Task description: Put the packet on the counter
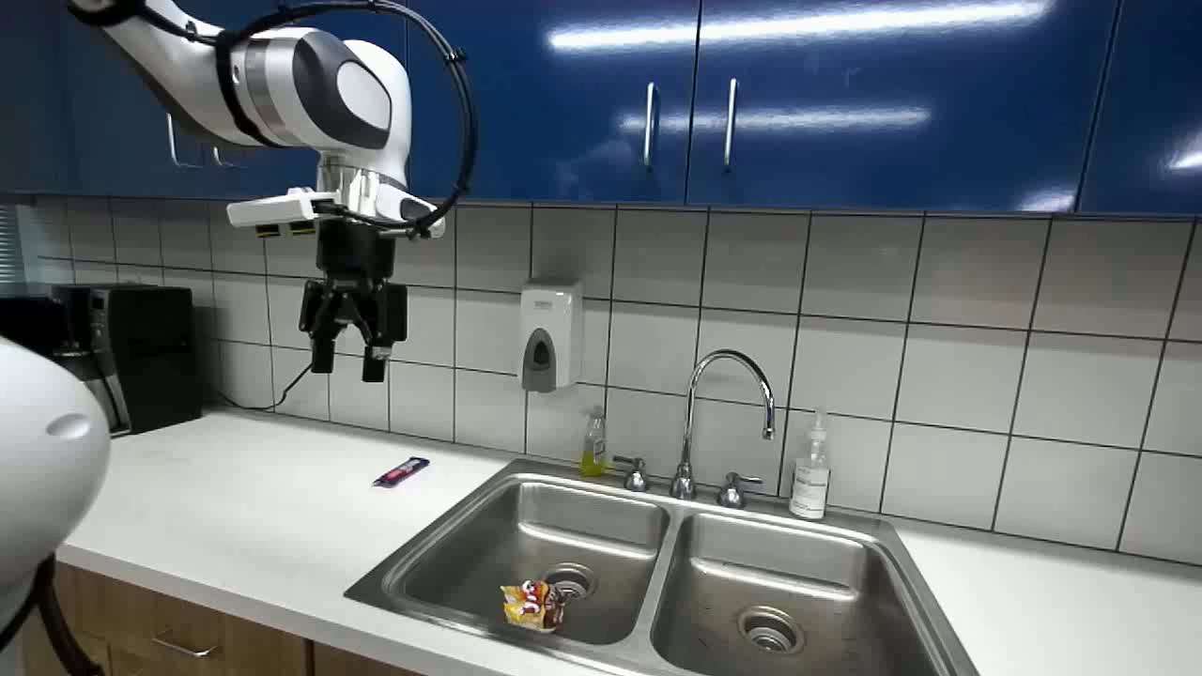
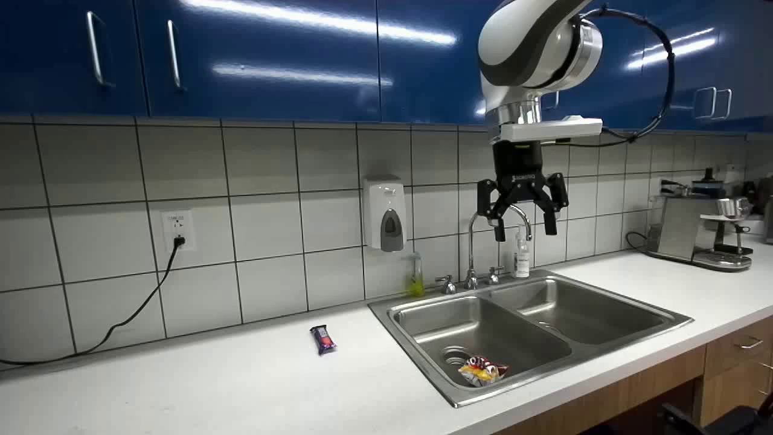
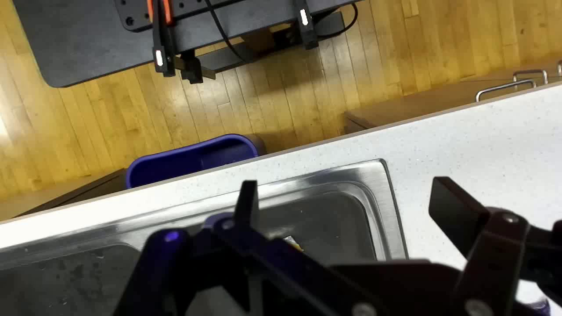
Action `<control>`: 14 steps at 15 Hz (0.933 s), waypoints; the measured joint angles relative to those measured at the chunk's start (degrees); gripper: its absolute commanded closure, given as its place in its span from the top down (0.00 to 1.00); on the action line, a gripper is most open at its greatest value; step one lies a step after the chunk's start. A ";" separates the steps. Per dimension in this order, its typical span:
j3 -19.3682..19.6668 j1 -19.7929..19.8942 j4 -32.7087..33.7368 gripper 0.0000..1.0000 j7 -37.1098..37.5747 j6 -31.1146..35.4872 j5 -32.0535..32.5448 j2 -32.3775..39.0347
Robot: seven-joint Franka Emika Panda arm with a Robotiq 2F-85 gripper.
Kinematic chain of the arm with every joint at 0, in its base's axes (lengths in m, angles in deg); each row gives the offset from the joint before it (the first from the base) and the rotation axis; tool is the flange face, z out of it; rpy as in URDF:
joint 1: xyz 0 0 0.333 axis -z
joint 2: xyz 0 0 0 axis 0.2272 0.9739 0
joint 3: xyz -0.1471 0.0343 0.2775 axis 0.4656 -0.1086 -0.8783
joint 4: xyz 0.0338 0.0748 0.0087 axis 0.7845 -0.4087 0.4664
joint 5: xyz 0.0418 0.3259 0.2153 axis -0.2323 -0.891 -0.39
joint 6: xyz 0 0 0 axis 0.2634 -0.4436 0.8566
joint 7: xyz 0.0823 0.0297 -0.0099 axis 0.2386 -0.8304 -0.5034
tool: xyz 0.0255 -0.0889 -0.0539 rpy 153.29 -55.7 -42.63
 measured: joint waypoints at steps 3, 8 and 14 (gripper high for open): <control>0.00 -0.01 0.00 1.00 0.00 0.03 0.00 0.03; 0.00 -0.01 0.00 1.00 0.00 0.03 0.00 0.03; 0.03 -0.01 0.00 1.00 0.00 0.64 0.00 0.80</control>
